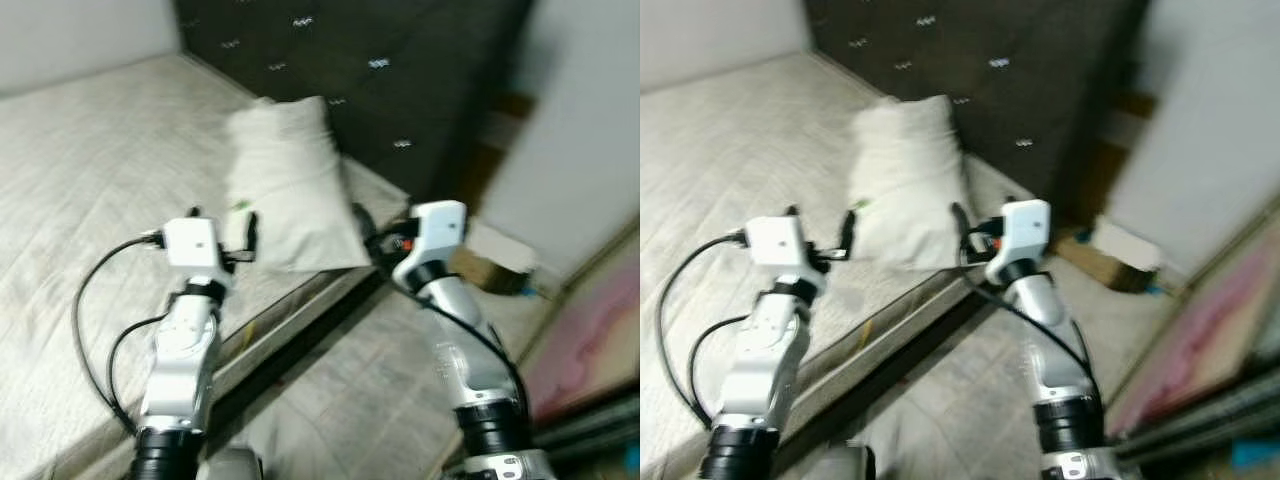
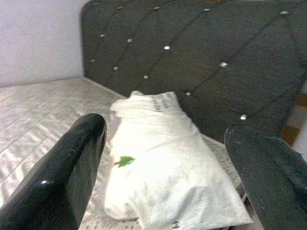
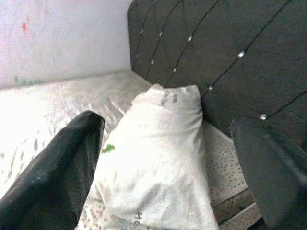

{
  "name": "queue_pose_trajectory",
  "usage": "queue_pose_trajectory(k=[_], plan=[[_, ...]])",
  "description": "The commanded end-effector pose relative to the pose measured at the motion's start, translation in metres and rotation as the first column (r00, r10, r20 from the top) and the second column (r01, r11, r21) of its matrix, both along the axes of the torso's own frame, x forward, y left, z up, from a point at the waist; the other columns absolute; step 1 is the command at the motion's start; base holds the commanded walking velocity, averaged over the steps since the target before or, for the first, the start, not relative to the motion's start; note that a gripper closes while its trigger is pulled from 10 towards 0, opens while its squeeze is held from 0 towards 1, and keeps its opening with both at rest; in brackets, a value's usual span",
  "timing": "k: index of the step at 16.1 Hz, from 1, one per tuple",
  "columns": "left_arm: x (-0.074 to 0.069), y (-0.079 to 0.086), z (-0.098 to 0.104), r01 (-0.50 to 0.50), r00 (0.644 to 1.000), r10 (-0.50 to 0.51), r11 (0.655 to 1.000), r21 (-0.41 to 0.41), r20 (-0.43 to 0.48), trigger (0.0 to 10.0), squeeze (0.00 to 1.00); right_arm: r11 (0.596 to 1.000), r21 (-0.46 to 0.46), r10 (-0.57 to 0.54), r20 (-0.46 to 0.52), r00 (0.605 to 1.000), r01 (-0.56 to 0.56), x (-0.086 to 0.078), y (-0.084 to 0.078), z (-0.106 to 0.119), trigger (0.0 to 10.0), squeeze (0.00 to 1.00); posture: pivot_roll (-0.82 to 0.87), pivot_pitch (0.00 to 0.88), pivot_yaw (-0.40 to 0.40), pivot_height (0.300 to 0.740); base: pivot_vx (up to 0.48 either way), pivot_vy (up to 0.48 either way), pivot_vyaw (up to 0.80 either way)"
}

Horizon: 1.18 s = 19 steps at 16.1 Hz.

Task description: Clean up the room

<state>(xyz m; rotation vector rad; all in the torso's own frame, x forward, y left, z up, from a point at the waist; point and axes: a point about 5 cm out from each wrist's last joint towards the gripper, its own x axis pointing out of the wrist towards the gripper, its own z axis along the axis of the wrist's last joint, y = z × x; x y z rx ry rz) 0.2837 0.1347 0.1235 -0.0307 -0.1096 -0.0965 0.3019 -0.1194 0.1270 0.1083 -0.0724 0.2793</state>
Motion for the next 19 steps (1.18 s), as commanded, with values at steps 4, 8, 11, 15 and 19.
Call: queue_pose_trajectory(k=[4, 8, 11, 15, 19], plan=[[-0.0033, 0.0059, 0.0006, -0.009, 1.0, 0.009, 1.0, 0.014, -0.007, 10.0, 0.0, 1.0, 0.009, 0.004, 0.007, 1.0, -0.004, -0.0005, 0.0024, 0.0035, 10.0, 0.0, 0.05, 0.001, -0.101, 0.74, 0.0, 0.0, 0.8], [-0.0044, 0.0076, 0.001, -0.011, 1.0, 0.011, 1.0, 0.017, -0.009, 10.0, 0.0, 1.0, 0.01, 0.008, 0.003, 1.0, -0.008, 0.0, 0.0039, 0.0034, 10.0, 0.0, 0.06, 0.003, -0.102, 0.74, 0.0, 0.0, 0.8], [-0.0069, 0.0097, 0.0002, -0.037, 0.999, 0.037, 0.999, 0.022, -0.014, 10.0, 0.0, 1.0, 0.014, 0.006, 0.005, 1.0, -0.006, -0.0006, 0.0037, 0.0034, 10.0, 0.0, 0.05, 0.004, -0.101, 0.74, 0.0, 0.0, 0.8], [-0.0096, 0.0108, 0.0007, -0.019, 1.0, 0.019, 1.0, 0.005, -0.011, 10.0, 0.0, 1.0, 0.021, 0.003, 0.003, 1.0, -0.004, -0.0009, 0.0041, 0.0037, 10.0, 0.0, 0.05, 0.01, -0.098, 0.74, 0.0, 0.0, 0.18], [-0.0103, 0.0106, 0.0016, -0.01, 1.0, 0.01, 1.0, -0.002, -0.007, 10.0, 0.0, 1.0, 0.022, 0.001, 0.004, 1.0, -0.001, -0.0013, 0.0037, 0.0037, 10.0, 0.0, 0.05, 0.011, -0.096, 0.74, 0.194, 0.0, 0.0]])
